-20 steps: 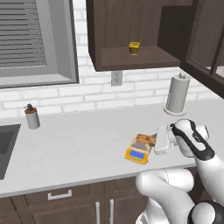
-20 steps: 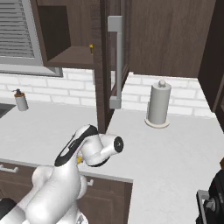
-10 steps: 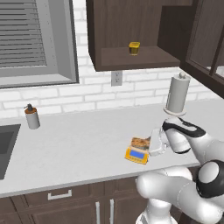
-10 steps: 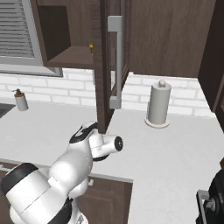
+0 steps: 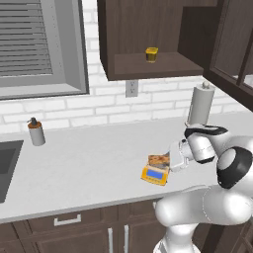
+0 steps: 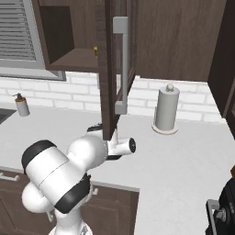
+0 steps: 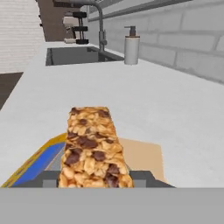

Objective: Pick the bar and place it on the digital scale for weighing, and close the cabinet.

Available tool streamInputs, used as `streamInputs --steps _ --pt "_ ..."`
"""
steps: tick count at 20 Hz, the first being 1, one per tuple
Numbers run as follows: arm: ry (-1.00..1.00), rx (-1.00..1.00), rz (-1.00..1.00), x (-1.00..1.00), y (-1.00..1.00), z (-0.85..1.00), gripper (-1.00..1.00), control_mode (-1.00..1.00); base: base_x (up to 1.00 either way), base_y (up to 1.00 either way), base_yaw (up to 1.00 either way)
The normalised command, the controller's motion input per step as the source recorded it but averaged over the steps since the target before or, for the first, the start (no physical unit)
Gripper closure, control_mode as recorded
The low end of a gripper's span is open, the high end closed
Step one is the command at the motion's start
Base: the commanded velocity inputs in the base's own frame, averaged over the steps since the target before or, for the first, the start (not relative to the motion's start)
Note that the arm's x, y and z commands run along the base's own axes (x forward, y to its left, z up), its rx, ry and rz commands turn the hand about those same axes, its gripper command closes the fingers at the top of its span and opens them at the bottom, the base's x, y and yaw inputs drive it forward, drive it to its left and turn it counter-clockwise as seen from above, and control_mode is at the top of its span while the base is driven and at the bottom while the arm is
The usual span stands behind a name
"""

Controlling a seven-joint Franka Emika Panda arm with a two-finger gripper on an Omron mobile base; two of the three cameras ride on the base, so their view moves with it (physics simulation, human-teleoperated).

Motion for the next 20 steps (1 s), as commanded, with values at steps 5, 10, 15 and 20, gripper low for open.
streamInputs --steps 5,10,15,20 --pt "-0.01 0.0 0.05 -0.23 0.0 -0.05 -1.0 -1.0 0.0 0.0 0.0" --pt "-0.04 0.0 0.03 -0.3 0.0 0.0 -1.0 -1.0 0.0 0.0 0.0" --pt "-0.02 0.0 0.0 -0.08 0.17 0.0 -1.0 -1.0 0.0 0.0 0.0" --pt "0.0 0.0 0.0 0.0 0.19 0.0 -1.0 -1.0 0.0 0.0 0.0"
